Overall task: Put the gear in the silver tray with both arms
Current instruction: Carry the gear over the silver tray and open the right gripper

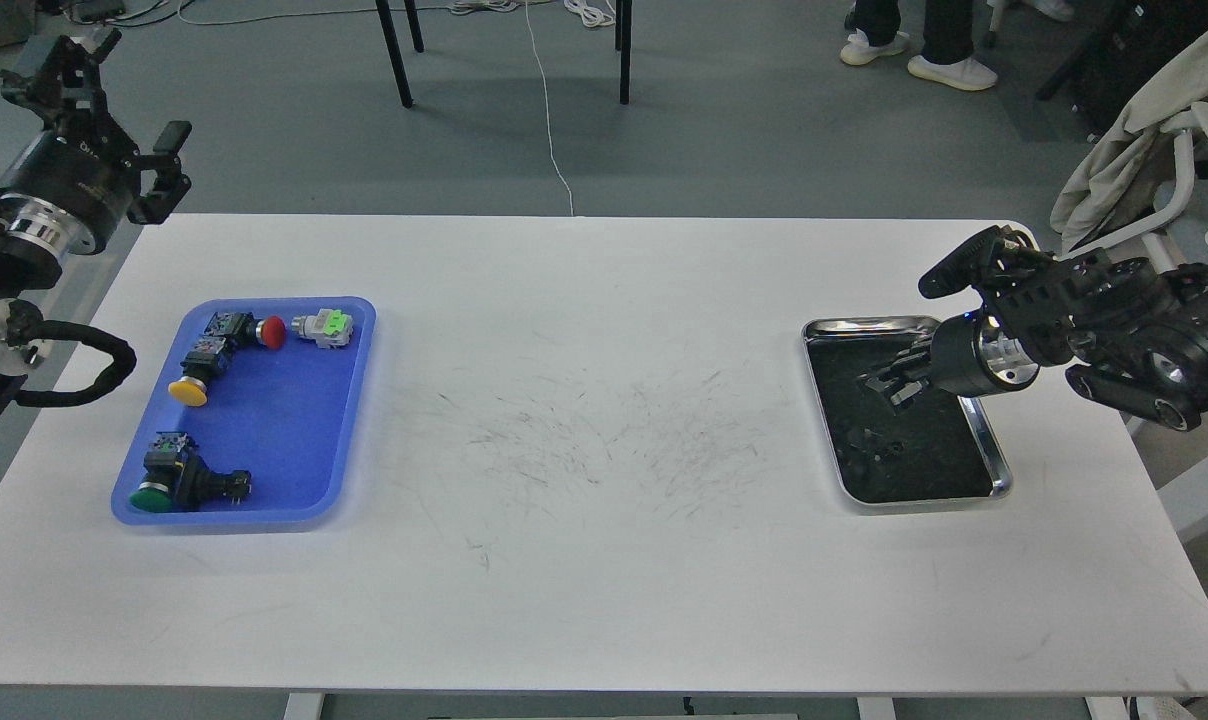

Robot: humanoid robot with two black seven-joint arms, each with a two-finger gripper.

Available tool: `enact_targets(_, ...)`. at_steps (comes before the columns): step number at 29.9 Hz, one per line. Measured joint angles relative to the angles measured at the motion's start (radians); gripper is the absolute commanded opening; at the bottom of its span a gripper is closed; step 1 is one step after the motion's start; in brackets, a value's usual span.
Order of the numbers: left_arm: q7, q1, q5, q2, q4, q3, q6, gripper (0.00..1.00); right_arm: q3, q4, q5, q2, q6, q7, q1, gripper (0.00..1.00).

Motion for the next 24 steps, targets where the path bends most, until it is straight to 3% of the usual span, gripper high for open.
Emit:
enact_targets(18, 0.000, 0.009, 0.000, -0.005, 0.000, 0.000, 0.003, 0.99, 0.002, -0.048, -0.003, -0.005, -0.008, 0.000, -0.048, 0.06)
enact_targets(21, 0.000, 0.009, 0.000, -0.005, 0.000, 0.000, 0.003, 0.99, 0.002, -0.053, -0.003, -0.005, -0.008, 0.000, -0.054, 0.16)
enact_targets(24, 0.000, 0.009, 0.000, -0.005, 0.000, 0.000, 0.003, 0.99, 0.005, -0.055, -0.003, -0.005, -0.008, 0.000, -0.056, 0.46)
